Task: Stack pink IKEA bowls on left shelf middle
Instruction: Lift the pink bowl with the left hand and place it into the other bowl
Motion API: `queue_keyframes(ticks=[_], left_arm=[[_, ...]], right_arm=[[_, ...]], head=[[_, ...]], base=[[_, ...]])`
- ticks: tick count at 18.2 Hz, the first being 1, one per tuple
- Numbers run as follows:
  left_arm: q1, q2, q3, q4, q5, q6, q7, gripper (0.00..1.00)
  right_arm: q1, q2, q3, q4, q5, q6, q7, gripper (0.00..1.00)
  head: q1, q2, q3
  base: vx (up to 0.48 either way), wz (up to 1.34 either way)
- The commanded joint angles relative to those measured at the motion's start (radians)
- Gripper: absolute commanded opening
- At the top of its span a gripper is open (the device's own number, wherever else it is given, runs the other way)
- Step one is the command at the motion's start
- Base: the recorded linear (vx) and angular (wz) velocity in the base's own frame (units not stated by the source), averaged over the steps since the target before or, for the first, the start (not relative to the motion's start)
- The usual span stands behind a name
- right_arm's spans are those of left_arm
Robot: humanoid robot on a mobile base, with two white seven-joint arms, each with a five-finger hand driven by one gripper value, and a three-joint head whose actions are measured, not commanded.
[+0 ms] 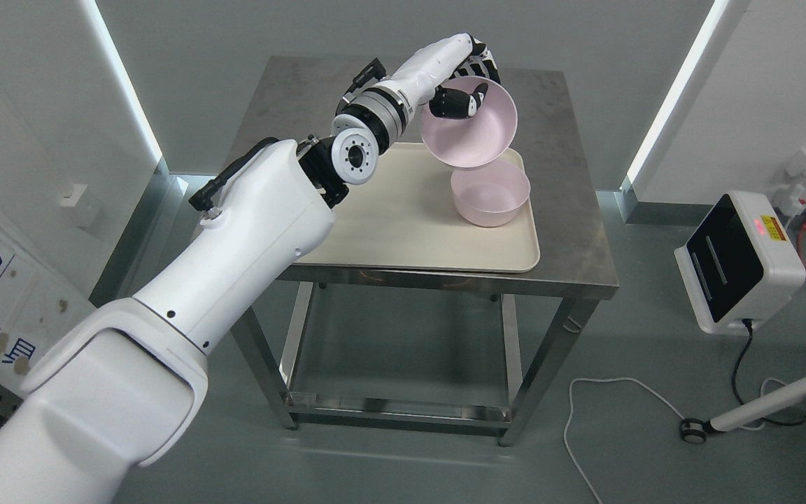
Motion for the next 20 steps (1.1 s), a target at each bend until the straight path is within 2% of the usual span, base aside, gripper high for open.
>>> queue_keyframes(ticks=[1,6,9,15,16,18,20], left_arm=[[-0.001,0.017,-0.031,-0.018,0.042,0.007,0.02,0.09],[-0.005,0.017,0.07,-0.019,0.078,0.005,0.034,0.11],[-0.007,0.017,0.076,-0.019,0.089,0.005,0.058,0.21],[0.001,0.017,0.15,-0.007,0.101,0.007,0.083,0.29],[0.001,0.017,0.15,-0.007,0.101,0.005,0.083,0.34],[0.013,0.017,0.148,-0.014,0.101,0.005,0.083,0.54],[0.063,0.017,0.176,-0.042,0.101,-0.005,0.086,0.79]], right_arm=[[0.029,-0.017,-0.011,-0.034,0.0,0.001,-0.001,1.0],[0.029,-0.017,-0.011,-0.034,0.0,-0.001,-0.001,1.0],[0.029,-0.017,-0.012,-0.034,0.0,-0.001,-0.001,1.0],[0.029,-0.017,-0.011,-0.034,0.0,-0.001,-0.001,1.0],[0.029,-0.017,-0.012,-0.034,0.0,-0.001,-0.001,1.0],[0.029,-0.017,-0.011,-0.034,0.0,-0.001,-0.001,1.0],[0.029,-0.017,-0.011,-0.034,0.0,-0.001,-0.001,1.0]], head=[[0.0,0.0,0.0],[0.0,0.0,0.0],[0.0,0.0,0.0],[0.0,0.0,0.0],[0.0,0.0,0.0],[0.0,0.0,0.0],[0.0,0.0,0.0]], base=[[0.0,0.0],[0.0,0.0],[0.0,0.0],[0.0,0.0],[0.0,0.0],[0.0,0.0],[0.0,0.0]])
